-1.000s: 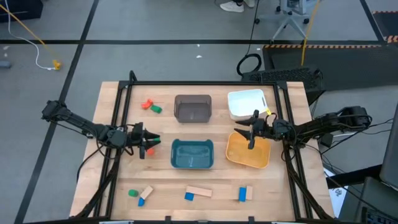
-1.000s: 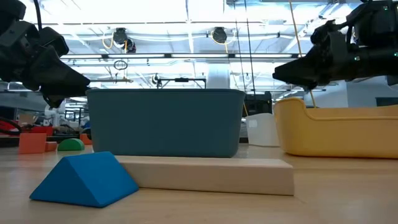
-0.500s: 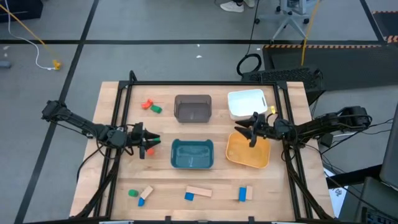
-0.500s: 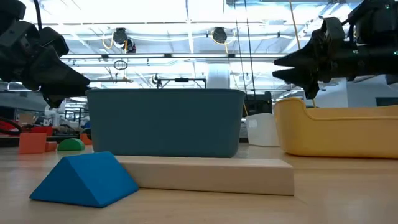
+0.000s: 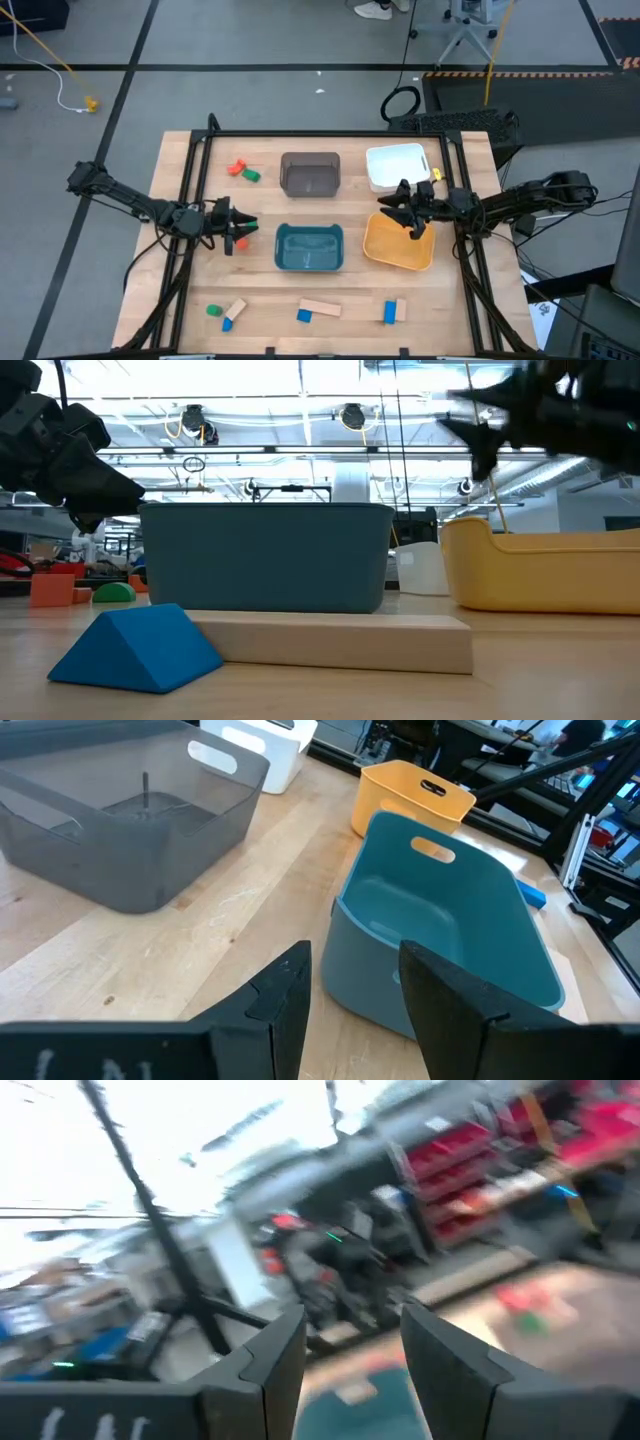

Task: Sort & place blocks by color
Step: Put the right brown block into the white bin

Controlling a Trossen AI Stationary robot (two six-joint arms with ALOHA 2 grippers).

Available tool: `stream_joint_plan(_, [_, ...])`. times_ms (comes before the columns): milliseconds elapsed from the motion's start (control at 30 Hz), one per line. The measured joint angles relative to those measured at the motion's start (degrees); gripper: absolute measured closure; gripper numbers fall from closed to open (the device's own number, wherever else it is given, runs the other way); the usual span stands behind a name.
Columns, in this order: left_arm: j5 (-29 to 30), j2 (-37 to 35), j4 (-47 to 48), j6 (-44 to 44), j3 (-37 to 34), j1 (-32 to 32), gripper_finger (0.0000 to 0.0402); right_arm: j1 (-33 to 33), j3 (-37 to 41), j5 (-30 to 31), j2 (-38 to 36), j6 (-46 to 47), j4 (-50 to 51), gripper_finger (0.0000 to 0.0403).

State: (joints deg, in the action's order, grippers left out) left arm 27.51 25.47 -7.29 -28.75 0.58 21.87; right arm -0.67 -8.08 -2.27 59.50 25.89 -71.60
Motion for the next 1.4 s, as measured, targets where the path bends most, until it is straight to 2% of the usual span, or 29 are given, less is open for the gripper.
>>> stream_joint_plan(100, [0.02,0.02,-0.02,0.0,0.02,0.0,0.0247,0.0,-4.68,-3.63,0.08,-2.09,5.91,0.0245])
stream_joint_plan(200, [0.0,0.02,-0.04,0.0,0.0,0.0,0.0247,0.0,-10.12,-5.38,0.1,-4.39,16.24,0.0245])
stream_joint_plan(400, [0.02,0.0,-0.04,0.0,0.02,0.0,0.0247,0.71,-21.88,-5.42,0.12,-8.44,43.6,0.0245])
stream_joint_plan(567, [0.0,0.02,-0.09,0.0,0.0,0.0,0.0247,4.28,-27.6,-5.32,0.11,-6.33,54.31,0.0245])
stream_joint_plan(733, [0.02,0.02,-0.09,0.0,0.0,0.0,0.0247,12.27,-30.47,-4.81,0.1,-1.84,56.85,0.0245])
stream_joint_plan(967, [0.0,0.02,-0.08,0.0,0.0,0.0,0.0247,26.67,-32.07,4.72,1.37,0.74,56.95,0.0245])
stream_joint_plan(1133, [0.0,0.02,-0.09,0.0,0.0,0.0,0.0247,36.03,-33.29,13.69,5.93,3.13,56.51,0.0245])
stream_joint_plan(1400, [0.0,0.02,-0.09,0.0,0.0,0.0,0.0247,43.56,-38.58,19.08,15.28,8.43,59.11,0.0245])
